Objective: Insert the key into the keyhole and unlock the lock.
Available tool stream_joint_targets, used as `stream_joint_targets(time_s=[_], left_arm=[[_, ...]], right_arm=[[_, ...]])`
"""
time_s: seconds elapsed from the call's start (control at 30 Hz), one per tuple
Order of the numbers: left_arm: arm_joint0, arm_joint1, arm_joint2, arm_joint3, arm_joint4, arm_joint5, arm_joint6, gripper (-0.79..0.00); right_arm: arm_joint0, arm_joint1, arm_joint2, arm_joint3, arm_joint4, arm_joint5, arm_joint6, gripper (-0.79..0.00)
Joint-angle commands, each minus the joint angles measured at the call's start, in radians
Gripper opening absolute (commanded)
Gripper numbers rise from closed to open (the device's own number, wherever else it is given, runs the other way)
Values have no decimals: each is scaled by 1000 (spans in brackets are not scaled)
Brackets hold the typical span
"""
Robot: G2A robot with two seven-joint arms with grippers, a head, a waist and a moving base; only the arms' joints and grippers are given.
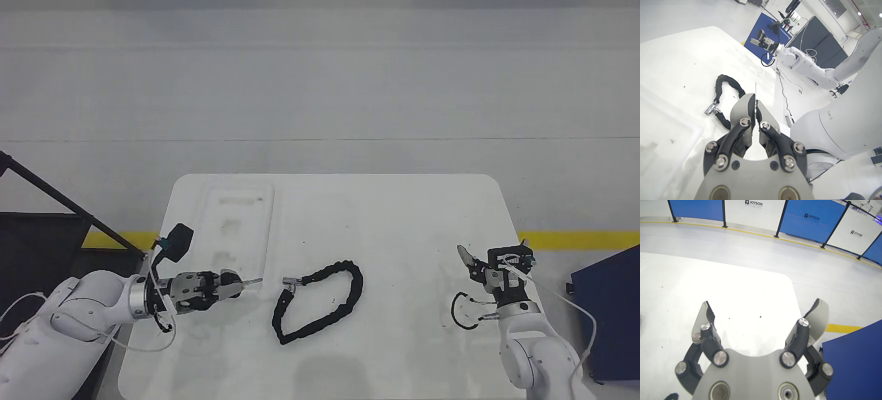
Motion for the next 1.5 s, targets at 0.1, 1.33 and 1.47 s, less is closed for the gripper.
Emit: stream_joint_targets(time_s=[0.1,1.33,1.47], left_arm=[[0,0,0,0,0,0,0,-785],[0,0,0,0,0,0,0,-785],[0,0,0,0,0,0,0,-785]], right_arm=[[38,1,17,-26,-40,14,13,0],[533,-48,-682,36,-662,-646,188,0],[525,-45,-668,28,-663,-617,146,0]])
